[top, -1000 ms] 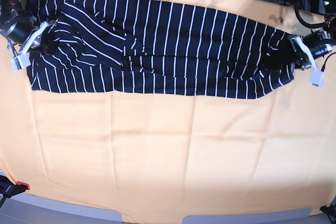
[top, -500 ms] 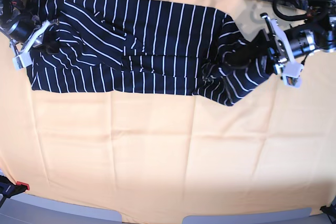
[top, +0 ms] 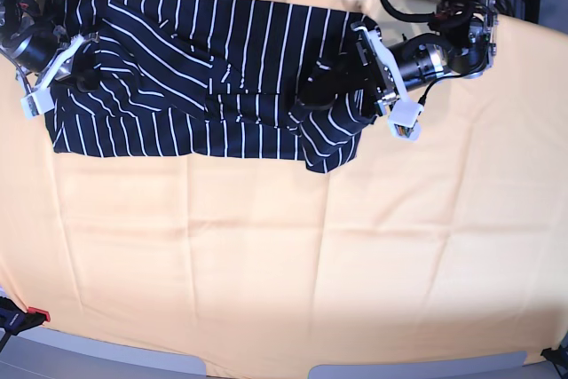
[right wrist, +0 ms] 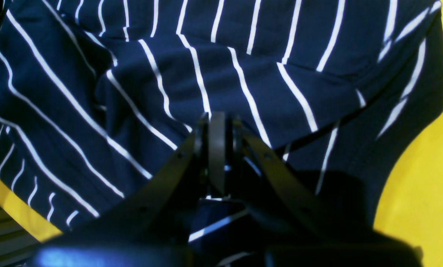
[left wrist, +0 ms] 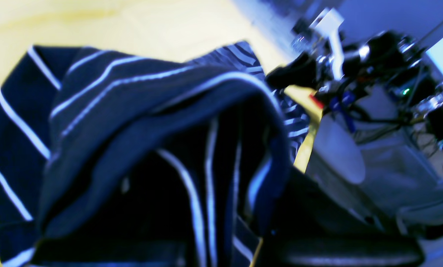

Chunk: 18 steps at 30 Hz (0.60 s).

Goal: Fold the T-shirt properly
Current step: 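Fold the end held by the left gripper toward the right gripper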

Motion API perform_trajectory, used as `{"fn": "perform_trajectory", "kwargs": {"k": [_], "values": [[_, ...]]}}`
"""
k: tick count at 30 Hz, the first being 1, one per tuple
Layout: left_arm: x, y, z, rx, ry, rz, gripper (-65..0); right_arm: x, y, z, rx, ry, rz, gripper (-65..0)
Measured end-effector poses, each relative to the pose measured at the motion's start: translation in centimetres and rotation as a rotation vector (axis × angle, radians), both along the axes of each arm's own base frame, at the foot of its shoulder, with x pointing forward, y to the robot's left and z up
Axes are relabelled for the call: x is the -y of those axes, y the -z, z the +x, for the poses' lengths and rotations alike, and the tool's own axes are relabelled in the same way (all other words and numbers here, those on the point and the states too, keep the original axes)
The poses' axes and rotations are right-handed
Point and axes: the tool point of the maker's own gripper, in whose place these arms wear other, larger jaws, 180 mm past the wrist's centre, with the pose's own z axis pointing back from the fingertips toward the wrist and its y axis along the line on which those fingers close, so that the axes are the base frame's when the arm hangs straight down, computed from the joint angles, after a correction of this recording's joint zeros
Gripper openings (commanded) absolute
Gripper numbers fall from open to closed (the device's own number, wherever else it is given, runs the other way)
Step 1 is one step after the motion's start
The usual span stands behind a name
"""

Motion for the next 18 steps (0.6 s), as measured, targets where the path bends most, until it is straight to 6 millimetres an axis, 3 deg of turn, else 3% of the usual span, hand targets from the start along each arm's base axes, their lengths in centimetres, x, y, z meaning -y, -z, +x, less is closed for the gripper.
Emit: {"fn": "perform_trajectory", "kwargs": {"k": [5,11,12,15,16,18], "values": [[1.8,0.5,-0.3,-0.005,0.012,0.002,-65.0,0.0,0.0,0.0,-0.001,0.0,0.001,-60.3],[2.6,0.1,-0.2,-0.004,0.004,-0.036,-65.0,0.0,0.0,0.0,-0.001,0.0,0.0,-60.3],[2.7,0.0,-0.3,-0.005,0.007,-0.042,-60.9,0.0,0.0,0.0,0.0,0.0,0.001,-60.3],[3.1,-0.1,-0.5,-0.008,0.019,-0.053,-34.6,0.0,0.1,-0.1,-0.009,-0.002,-0.003,-60.3],[3.3,-0.1,-0.6,-0.01,0.027,-0.055,-30.1,0.0,0.2,-0.2,-0.014,-0.003,-0.005,-60.3],[3.9,0.5,-0.7,0.0,0.033,-0.021,-29.7,0.0,0.2,-0.3,-0.019,-0.004,-0.006,-60.3]]}}
